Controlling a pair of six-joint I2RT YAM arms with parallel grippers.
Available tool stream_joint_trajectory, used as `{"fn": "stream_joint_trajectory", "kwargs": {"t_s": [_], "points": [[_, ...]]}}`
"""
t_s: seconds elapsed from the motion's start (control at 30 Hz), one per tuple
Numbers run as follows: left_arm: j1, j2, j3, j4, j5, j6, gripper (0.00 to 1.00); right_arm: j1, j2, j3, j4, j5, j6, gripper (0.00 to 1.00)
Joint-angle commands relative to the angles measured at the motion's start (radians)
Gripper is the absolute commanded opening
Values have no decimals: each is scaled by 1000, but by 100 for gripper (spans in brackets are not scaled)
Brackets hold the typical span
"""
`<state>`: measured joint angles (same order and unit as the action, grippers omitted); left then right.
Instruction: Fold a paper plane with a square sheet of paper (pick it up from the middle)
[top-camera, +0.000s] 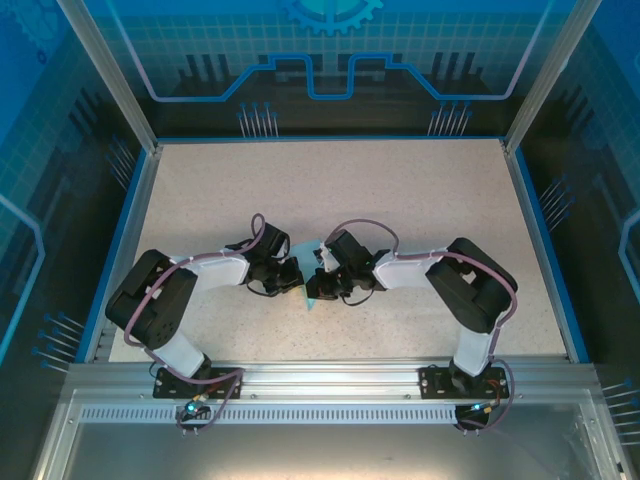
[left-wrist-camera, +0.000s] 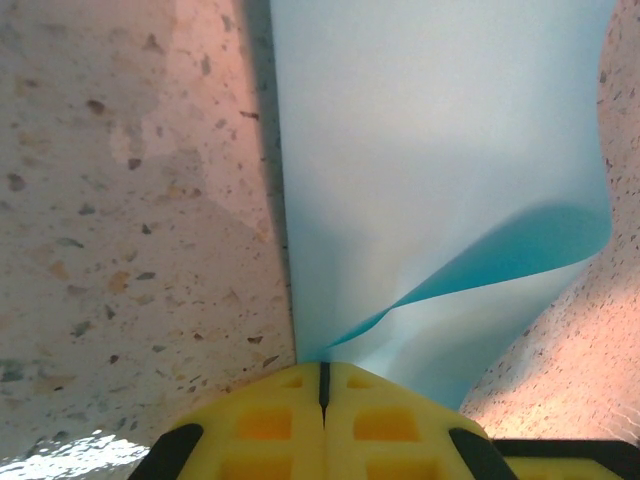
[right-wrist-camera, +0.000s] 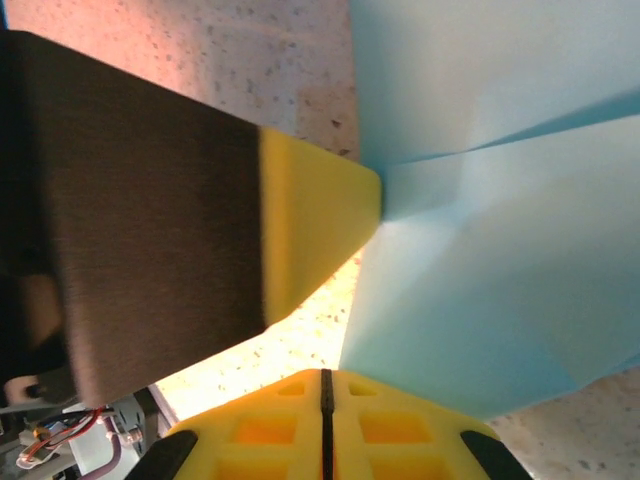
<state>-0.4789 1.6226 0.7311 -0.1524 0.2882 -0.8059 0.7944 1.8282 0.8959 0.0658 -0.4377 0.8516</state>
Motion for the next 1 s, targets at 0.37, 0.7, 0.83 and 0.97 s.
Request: {"fn": "stream_joint_trajectory", "kwargs": {"t_s": [0.37, 0.7, 0.83, 0.97], "points": [[-6, -9, 25, -39, -48, 13, 4, 11, 31, -50, 63, 5, 14, 7], [-6, -105, 26, 4, -54, 15, 31, 2, 21, -64, 94, 17, 38, 7], [-3, -82, 40, 11, -82, 36, 37, 3, 8, -73, 109, 17, 39, 8], [-2, -35, 63, 22, -94, 38, 40, 1, -3, -78, 116, 21, 38, 8]]}}
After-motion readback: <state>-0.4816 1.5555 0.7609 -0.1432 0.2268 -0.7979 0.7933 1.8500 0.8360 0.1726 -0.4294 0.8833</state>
